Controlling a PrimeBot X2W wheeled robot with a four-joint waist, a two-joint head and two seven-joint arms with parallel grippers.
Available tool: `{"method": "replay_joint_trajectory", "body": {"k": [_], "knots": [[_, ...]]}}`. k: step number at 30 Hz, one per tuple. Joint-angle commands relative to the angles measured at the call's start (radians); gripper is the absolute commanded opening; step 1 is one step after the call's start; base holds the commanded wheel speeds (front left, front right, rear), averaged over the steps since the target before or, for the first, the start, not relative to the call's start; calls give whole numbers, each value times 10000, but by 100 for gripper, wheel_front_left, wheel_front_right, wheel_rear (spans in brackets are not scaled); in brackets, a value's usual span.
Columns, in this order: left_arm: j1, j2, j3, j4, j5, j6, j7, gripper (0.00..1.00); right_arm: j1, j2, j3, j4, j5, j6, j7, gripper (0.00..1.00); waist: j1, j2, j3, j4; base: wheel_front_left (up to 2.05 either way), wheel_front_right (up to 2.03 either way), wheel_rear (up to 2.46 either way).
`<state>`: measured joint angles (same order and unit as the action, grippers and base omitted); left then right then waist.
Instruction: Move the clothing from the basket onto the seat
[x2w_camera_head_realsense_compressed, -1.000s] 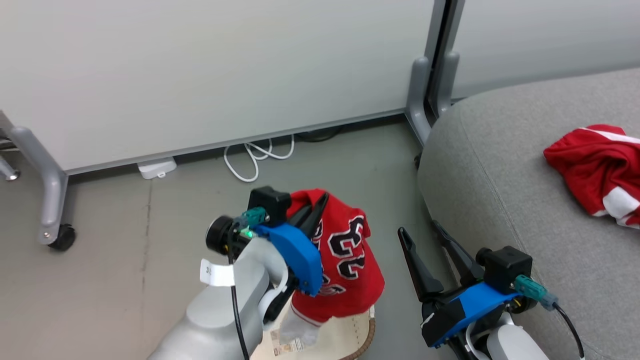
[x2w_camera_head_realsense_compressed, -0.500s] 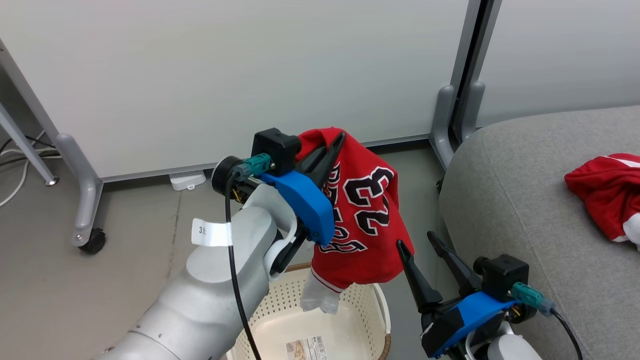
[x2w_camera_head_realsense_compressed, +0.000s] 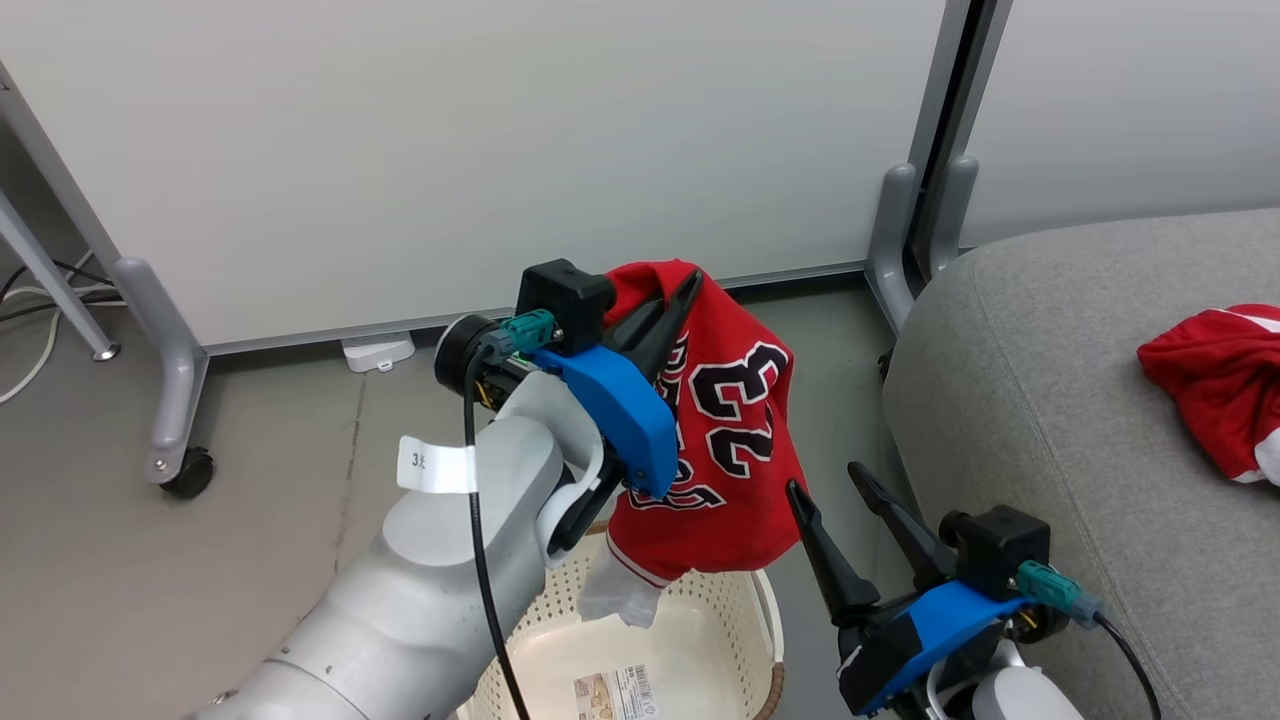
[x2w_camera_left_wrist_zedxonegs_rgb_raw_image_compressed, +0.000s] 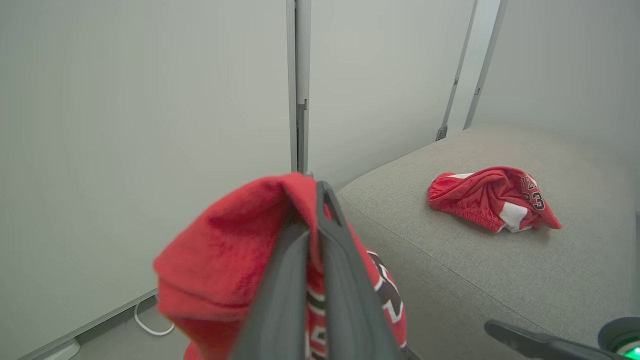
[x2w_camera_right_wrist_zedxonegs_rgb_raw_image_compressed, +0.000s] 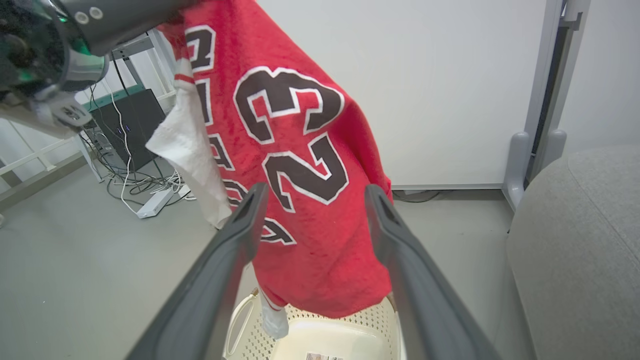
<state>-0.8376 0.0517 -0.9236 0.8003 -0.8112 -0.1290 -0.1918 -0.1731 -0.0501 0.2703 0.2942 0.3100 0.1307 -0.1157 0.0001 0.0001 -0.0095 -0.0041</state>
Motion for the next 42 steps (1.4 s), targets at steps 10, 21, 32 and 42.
{"method": "replay_joint_trajectory", "body": {"k": [10,21,32,42], "knots": [[-200,-12,-327,-34,-204,56,-148,0,-1088,-27,390,574,-481,1,384,100,-1,-1,404,-41,0,0,0],[-341,-12,-789,-242,-536,130,-186,0,-2871,-109,865,2871,-80,1,661,100,-1,-1,539,18,0,0,0],[-405,-10,-1280,-426,-868,155,-195,0,-4179,-211,2288,4830,782,1,220,100,-1,-1,475,54,0,0,0],[-473,-12,-1653,-387,-1147,196,-230,0,-5049,-215,3545,6045,1853,1,-501,100,-1,-1,398,38,0,0,0]]}}
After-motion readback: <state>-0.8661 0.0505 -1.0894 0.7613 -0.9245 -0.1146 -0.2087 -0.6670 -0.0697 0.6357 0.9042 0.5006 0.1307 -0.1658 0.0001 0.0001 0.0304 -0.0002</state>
